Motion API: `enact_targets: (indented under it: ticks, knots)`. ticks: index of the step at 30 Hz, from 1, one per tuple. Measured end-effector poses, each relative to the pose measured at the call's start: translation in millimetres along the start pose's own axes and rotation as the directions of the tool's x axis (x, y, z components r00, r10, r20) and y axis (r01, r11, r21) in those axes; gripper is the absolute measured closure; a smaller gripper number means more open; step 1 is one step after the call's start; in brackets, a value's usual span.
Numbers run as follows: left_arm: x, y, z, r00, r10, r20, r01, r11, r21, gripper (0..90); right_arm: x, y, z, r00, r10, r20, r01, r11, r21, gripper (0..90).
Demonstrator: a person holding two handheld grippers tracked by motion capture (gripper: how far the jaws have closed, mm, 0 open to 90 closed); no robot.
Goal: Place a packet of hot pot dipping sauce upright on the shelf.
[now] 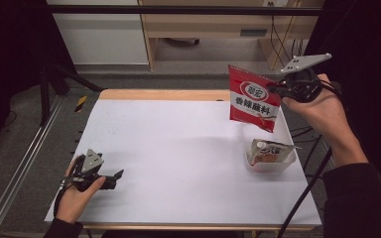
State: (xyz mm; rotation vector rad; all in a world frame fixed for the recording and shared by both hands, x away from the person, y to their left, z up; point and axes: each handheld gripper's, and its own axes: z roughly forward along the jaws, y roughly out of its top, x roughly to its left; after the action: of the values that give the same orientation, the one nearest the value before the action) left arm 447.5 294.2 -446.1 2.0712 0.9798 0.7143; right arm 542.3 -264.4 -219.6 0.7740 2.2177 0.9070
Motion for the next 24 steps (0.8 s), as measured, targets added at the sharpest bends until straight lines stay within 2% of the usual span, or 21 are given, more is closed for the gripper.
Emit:
enact_targets:
  ticks: [12,19,24]
  knots:
    - [1.6,-0.7,0.1,1.0000,-0.001,-0.009,0.001,1.0000,0.007,4.6,-21.8,-16.1,10.2,0.9995,0.030,-0.003,-0.030,0.999,-0.010,90.0]
    - [6.1,-2.5,-0.7,0.9995,-0.032,-0.007,0.032,0.9995,-0.001,4.7,-24.1,-17.4,18.3,0.9999,0.014,-0.003,-0.014,1.000,-0.001,90.0]
    - [6.5,-2.7,-1.3,0.9996,-0.027,-0.010,0.027,0.9996,0.001,4.8,-28.5,-21.9,17.5,0.9995,0.030,0.003,-0.030,1.000,-0.005,90.0]
